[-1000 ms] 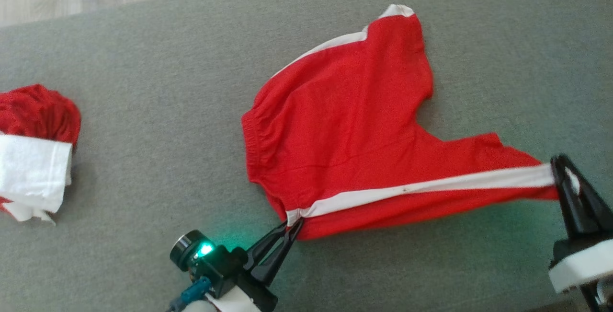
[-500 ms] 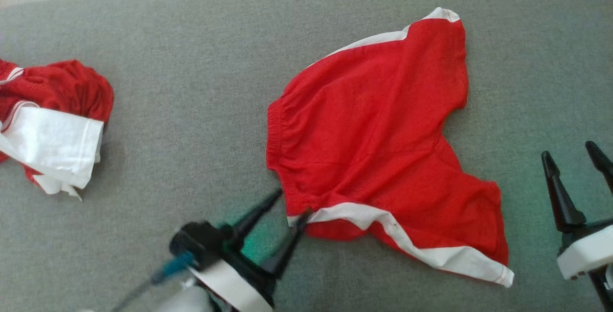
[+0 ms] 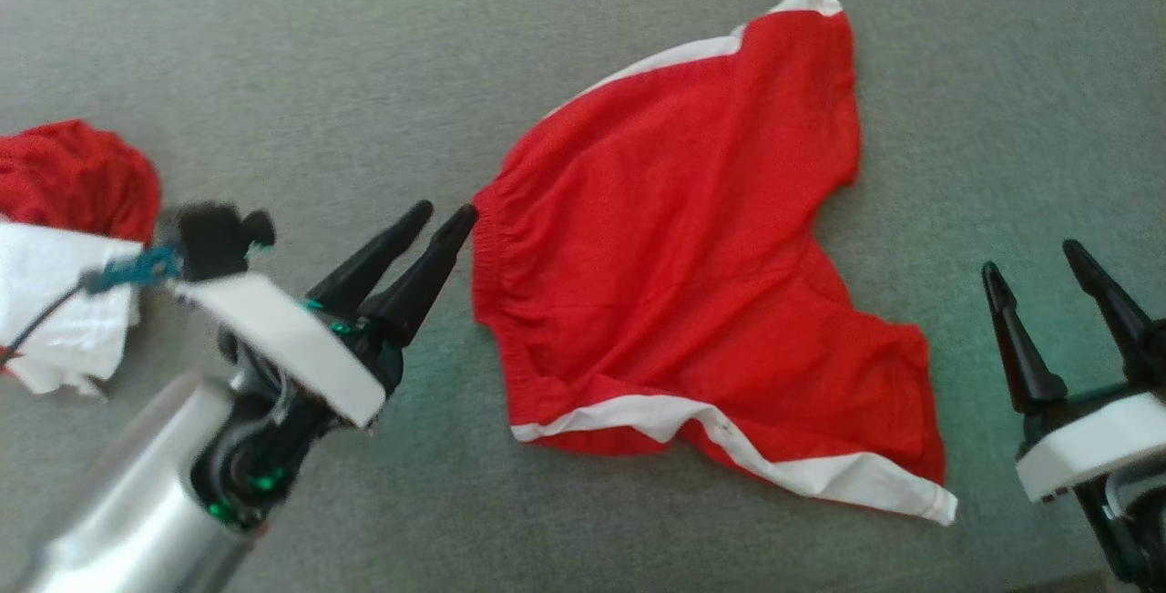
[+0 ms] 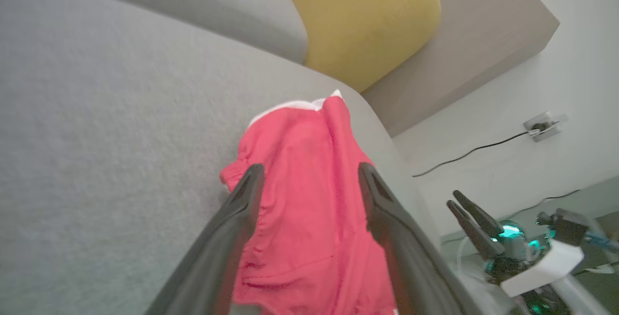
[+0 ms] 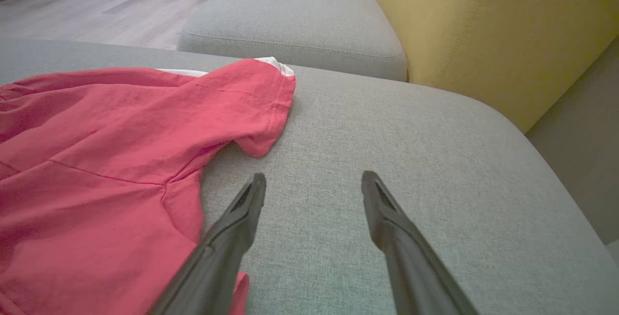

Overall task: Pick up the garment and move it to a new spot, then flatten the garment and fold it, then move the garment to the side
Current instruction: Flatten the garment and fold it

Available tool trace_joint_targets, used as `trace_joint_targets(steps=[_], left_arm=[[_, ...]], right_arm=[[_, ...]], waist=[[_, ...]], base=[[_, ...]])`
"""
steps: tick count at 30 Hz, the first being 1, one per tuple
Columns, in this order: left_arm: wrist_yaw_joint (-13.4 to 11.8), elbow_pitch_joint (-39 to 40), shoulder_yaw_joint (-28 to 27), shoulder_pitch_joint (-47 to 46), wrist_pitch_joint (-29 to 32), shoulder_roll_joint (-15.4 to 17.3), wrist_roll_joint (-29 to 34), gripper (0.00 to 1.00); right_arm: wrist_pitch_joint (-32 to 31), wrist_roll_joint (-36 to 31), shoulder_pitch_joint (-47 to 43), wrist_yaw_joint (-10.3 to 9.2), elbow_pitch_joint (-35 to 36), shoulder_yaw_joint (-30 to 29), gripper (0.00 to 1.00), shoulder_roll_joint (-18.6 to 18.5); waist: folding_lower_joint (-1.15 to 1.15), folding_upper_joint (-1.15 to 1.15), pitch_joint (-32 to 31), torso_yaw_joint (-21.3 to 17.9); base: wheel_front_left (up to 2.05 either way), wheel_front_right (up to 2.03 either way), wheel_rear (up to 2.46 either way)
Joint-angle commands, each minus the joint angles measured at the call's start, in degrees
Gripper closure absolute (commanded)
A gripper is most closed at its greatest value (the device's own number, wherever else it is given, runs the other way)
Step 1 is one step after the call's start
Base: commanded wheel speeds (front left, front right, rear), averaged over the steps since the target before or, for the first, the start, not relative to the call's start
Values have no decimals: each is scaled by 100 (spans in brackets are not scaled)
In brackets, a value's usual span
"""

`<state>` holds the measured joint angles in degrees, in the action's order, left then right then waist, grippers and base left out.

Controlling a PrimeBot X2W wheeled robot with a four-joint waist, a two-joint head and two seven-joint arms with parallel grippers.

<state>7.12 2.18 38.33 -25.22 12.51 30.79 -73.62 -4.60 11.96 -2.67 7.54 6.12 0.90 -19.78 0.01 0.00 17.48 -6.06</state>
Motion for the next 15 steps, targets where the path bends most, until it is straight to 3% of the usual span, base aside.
trace_joint_targets(steps=[1, 5, 15], left_arm=[[35, 13, -178, -259, 237, 166, -243, 0], [35, -452, 50, -573, 866, 343, -407, 0], [36, -1044, 395, -758, 486, 175, -30, 0]], right_arm=[[88, 14, 136, -5, 125, 91, 0, -127], [210, 27, 260, -5, -9, 153, 0, -76], [488, 263, 334, -5, -211, 223, 0, 74]], waist=[[-1, 0, 81, -120], [-1, 0, 194, -317], [-1, 0, 371, -511]], base=[[0, 0, 0], [0, 0, 0], [0, 0, 0]])
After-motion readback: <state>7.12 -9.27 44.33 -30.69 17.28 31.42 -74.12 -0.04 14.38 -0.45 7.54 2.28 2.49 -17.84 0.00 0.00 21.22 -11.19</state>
